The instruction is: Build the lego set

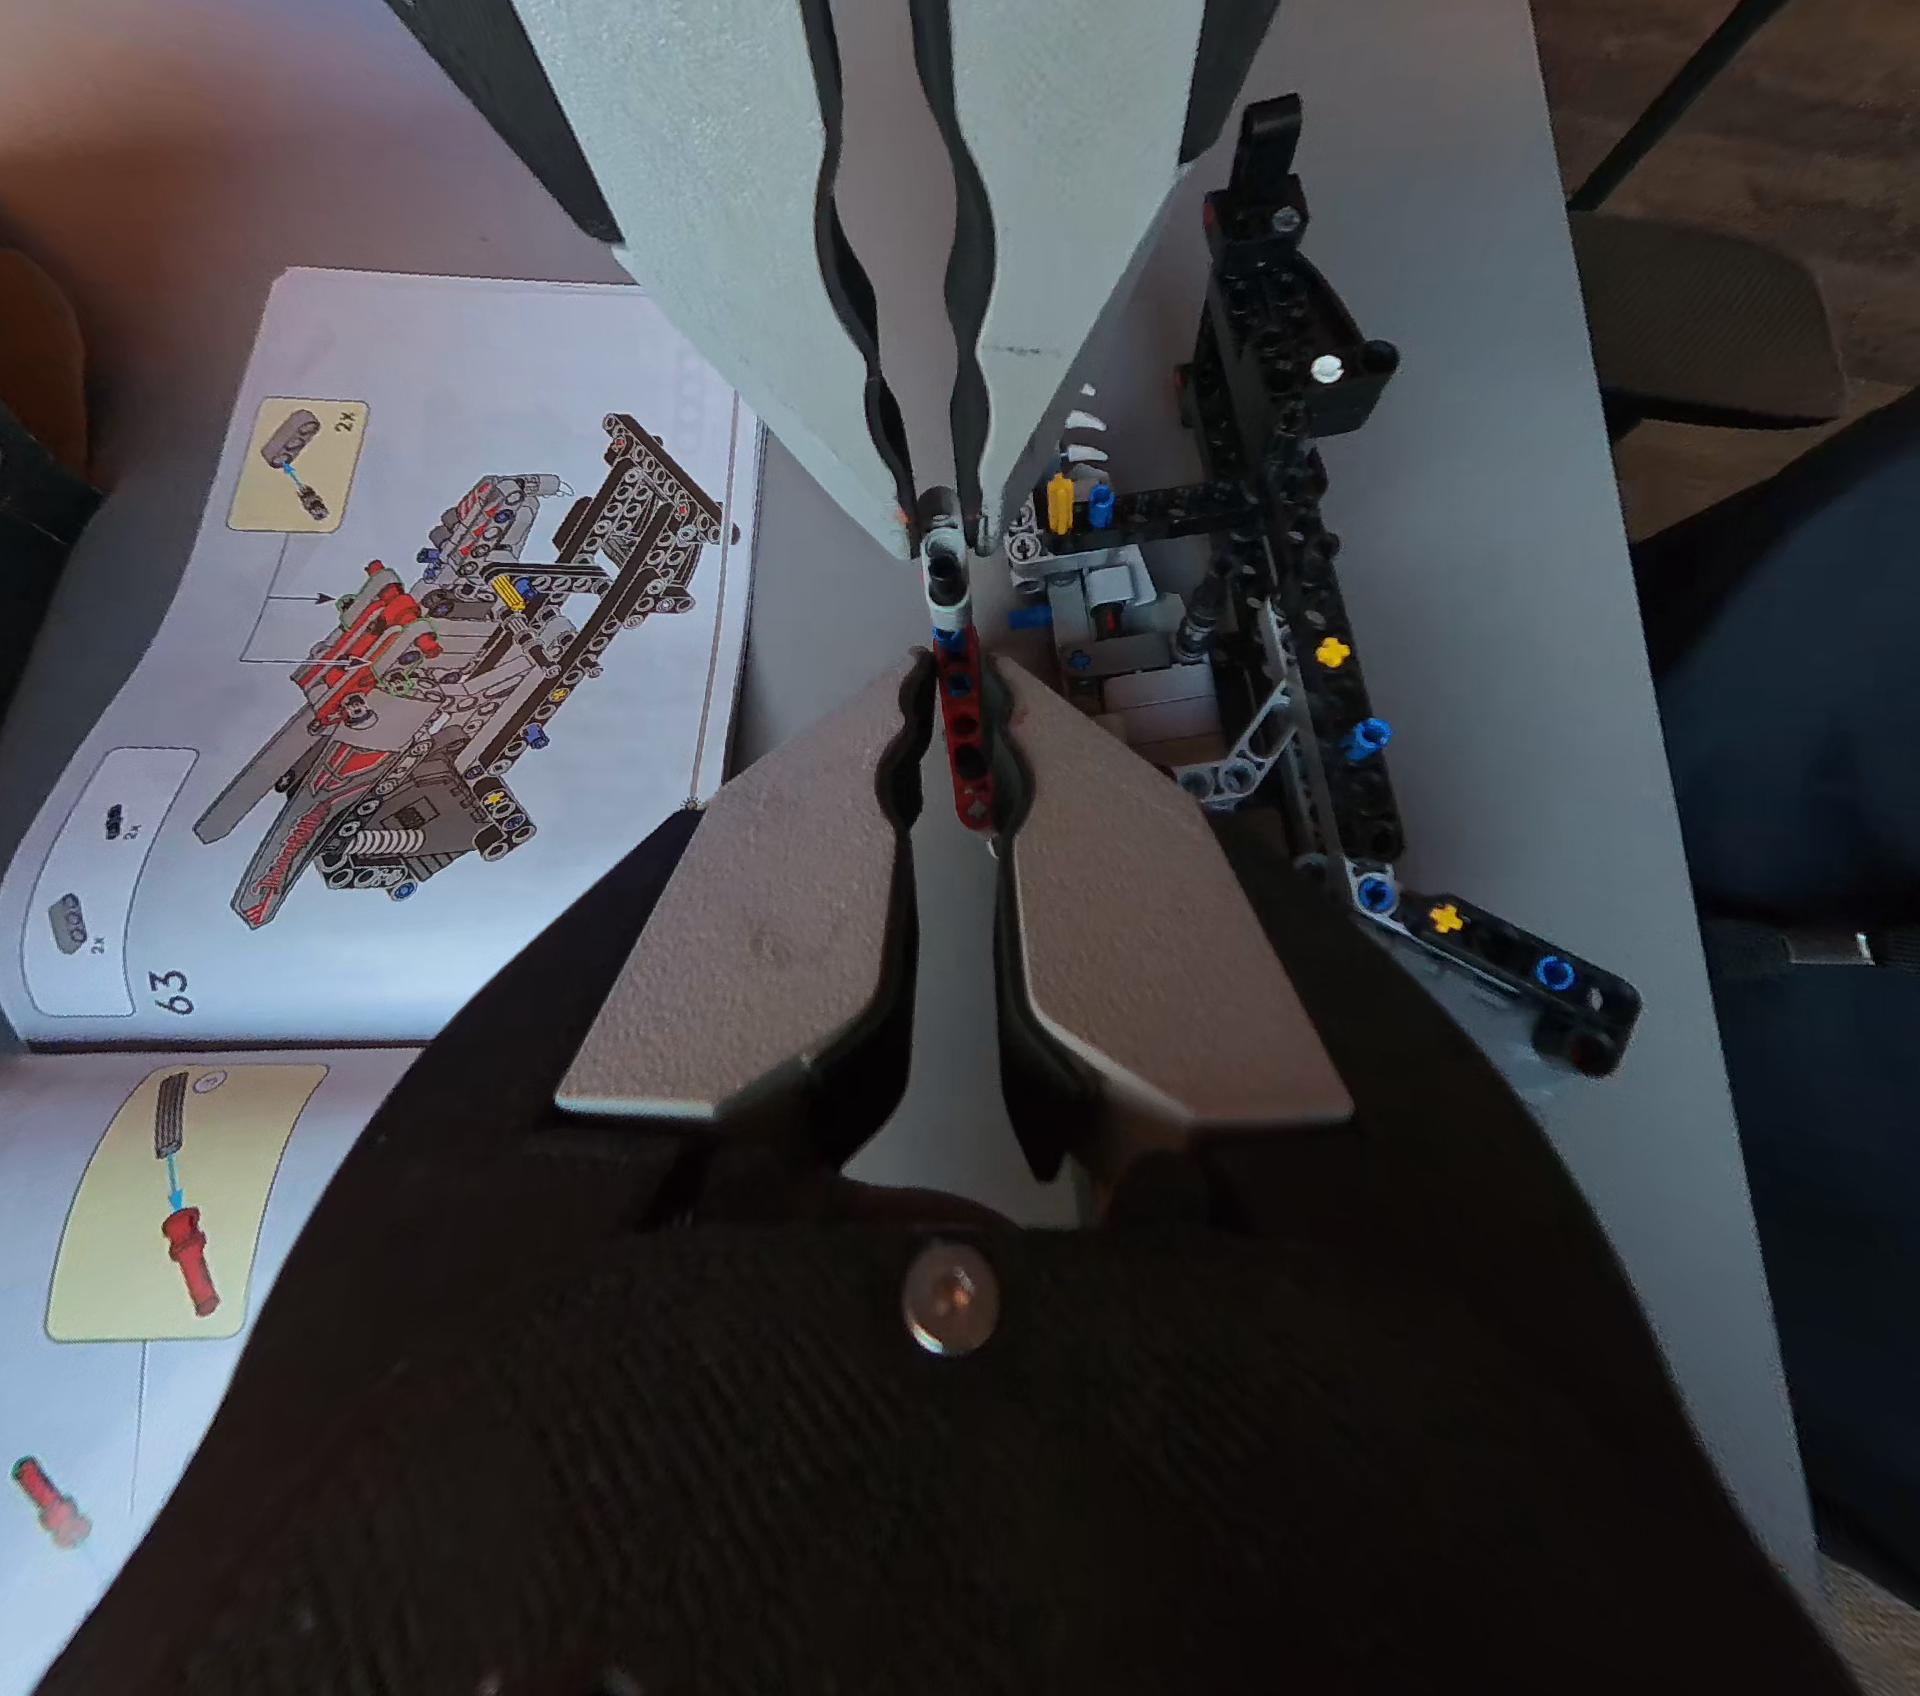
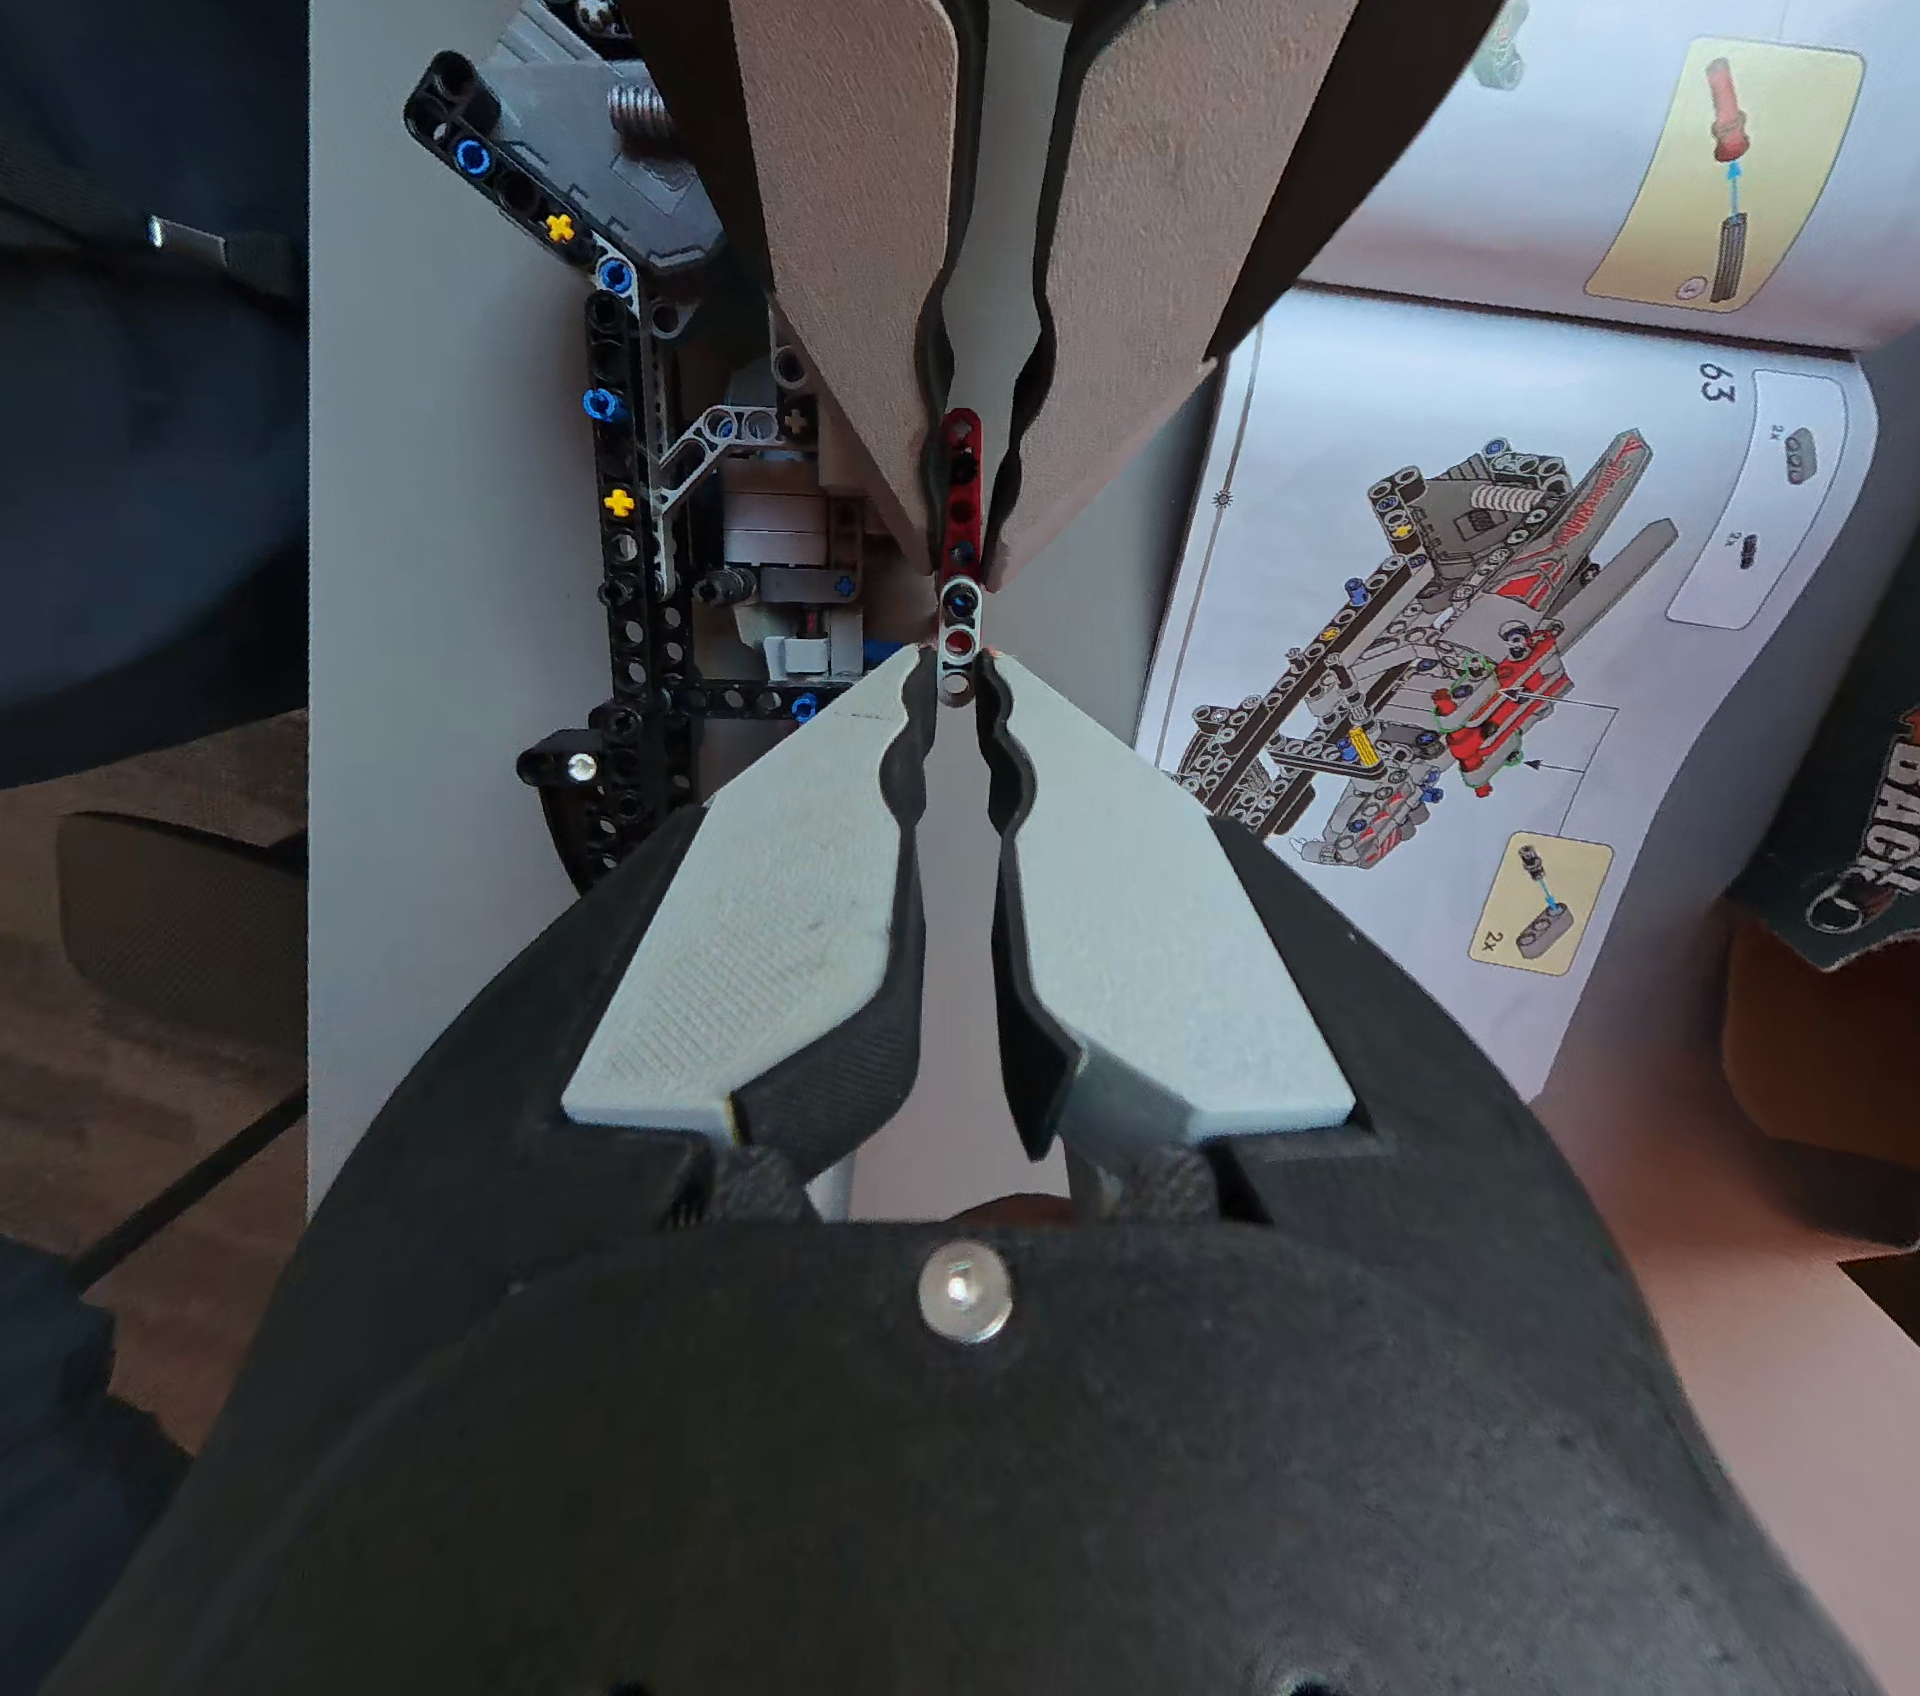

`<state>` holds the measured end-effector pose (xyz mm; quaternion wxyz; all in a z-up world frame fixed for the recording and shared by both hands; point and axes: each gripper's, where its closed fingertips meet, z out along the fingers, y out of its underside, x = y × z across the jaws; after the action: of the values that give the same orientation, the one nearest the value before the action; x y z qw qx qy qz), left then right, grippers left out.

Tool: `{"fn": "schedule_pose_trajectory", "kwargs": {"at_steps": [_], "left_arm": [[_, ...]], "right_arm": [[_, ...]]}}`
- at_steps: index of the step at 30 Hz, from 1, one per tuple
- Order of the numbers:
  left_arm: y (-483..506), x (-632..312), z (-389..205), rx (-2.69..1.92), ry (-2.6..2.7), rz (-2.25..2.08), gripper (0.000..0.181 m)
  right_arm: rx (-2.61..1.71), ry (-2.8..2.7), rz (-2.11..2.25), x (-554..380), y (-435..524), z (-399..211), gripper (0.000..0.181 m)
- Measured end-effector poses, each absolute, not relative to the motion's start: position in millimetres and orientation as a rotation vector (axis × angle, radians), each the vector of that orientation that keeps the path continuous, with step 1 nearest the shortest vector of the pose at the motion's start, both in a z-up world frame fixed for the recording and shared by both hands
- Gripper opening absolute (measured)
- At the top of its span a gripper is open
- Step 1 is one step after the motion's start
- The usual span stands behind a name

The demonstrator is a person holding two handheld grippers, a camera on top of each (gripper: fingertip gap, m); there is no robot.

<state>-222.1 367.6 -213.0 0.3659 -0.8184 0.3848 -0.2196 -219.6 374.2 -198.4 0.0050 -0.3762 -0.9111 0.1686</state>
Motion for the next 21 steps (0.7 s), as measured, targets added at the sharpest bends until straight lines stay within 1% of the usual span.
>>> {"fn": "schedule_pose_trajectory", "kwargs": {"at_steps": [4, 6, 10, 12, 13, 21], "left_arm": [[366.5, -223.8, -209.4, -2.097, 0.994, -0.540, 0.012], [366.9, -224.8, -205.6, -2.094, 0.966, -0.559, 0.019], [368.3, -220.7, -194.9, -2.056, 0.924, -0.589, 0.016], [370.4, -220.8, -193.8, -2.045, 0.917, -0.564, 0.006], [371.5, -221.6, -194.2, -2.045, 0.912, -0.553, 0.004], [373.2, -224.3, -185.8, -2.015, 0.858, -0.607, 0.004]], "right_arm": [[-1.181, -2.847, 0.539, -219.5, 373.6, -198.3, 0.005], [-1.180, -2.854, 0.536, -219.6, 372.8, -198.1, 0.005], [-1.173, -2.864, 0.514, -221.5, 371.7, -198.0, 0.005], [-1.182, -2.865, 0.514, -221.7, 371.6, -198.2, 0.005], [-1.187, -2.858, 0.514, -222.3, 372.4, -198.1, 0.005], [-1.189, -2.754, 0.646, -223.7, 374.8, -184.6, 0.005]]}}
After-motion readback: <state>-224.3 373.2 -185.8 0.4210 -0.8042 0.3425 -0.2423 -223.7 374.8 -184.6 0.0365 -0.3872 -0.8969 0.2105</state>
